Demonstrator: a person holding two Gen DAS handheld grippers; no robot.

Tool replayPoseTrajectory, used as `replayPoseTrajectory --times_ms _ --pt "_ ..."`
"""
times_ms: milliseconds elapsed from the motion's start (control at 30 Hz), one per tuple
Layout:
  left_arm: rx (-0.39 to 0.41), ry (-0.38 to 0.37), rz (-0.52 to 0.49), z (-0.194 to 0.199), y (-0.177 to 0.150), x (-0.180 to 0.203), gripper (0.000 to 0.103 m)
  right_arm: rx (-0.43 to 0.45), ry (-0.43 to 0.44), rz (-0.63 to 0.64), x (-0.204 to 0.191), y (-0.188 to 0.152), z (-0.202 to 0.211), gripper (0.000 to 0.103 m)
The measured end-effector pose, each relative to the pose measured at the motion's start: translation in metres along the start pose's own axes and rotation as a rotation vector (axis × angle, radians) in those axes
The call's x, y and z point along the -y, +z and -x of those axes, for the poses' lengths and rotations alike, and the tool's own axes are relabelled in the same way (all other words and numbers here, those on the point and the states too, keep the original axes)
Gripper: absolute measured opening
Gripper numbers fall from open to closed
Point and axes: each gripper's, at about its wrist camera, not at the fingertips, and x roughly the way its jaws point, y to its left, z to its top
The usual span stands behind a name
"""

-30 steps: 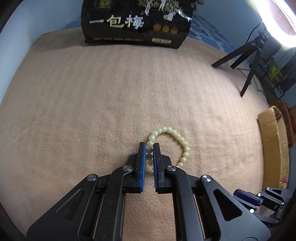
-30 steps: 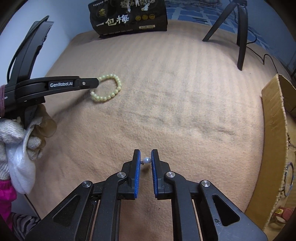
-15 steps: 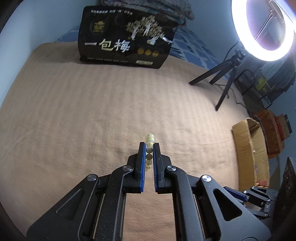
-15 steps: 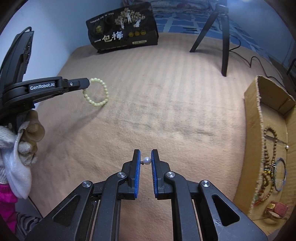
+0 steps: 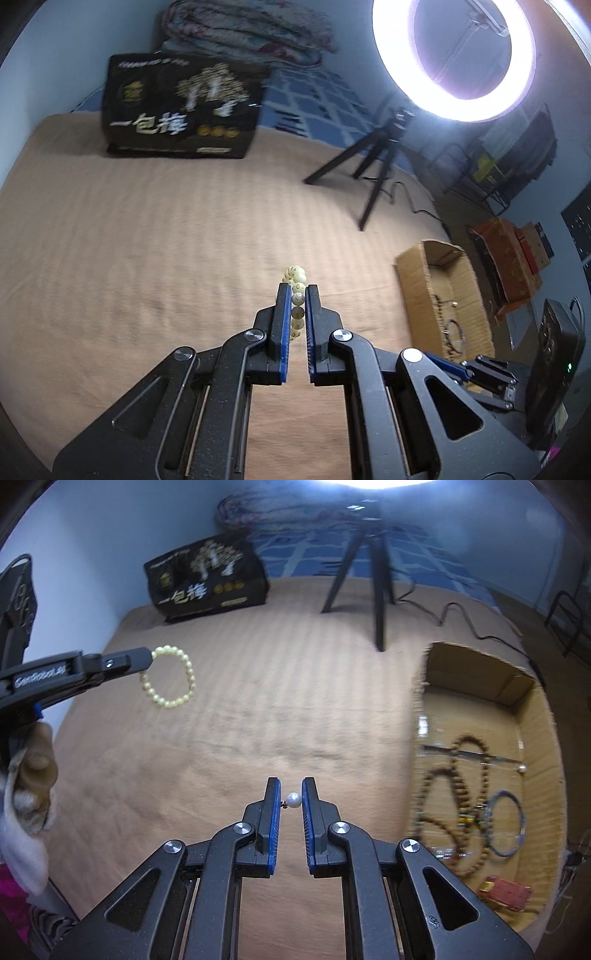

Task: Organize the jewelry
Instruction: 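Carry the bracelet and pearl over the box with both tools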

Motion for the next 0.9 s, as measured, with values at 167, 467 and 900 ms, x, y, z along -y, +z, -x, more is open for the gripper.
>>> replayPoseTrajectory --times_ms 167,467,900 --pt "0.006 -0.045 -0.049 -0.001 -0.003 0.037 0.005 0.028 -0.050 -0.020 0.024 -0.002 0.013 0.010" --pt "0.011 -0.129 -0.135 -0.009 -0.014 0.107 0.005 0.069 -0.113 -0.114 0.078 -0.007 0.033 0.010" --pt "-0.014 -0.181 -0.223 -0.027 -0.036 0.173 0.005 0.087 -0.170 -0.206 0.131 -0.013 0.047 0.010"
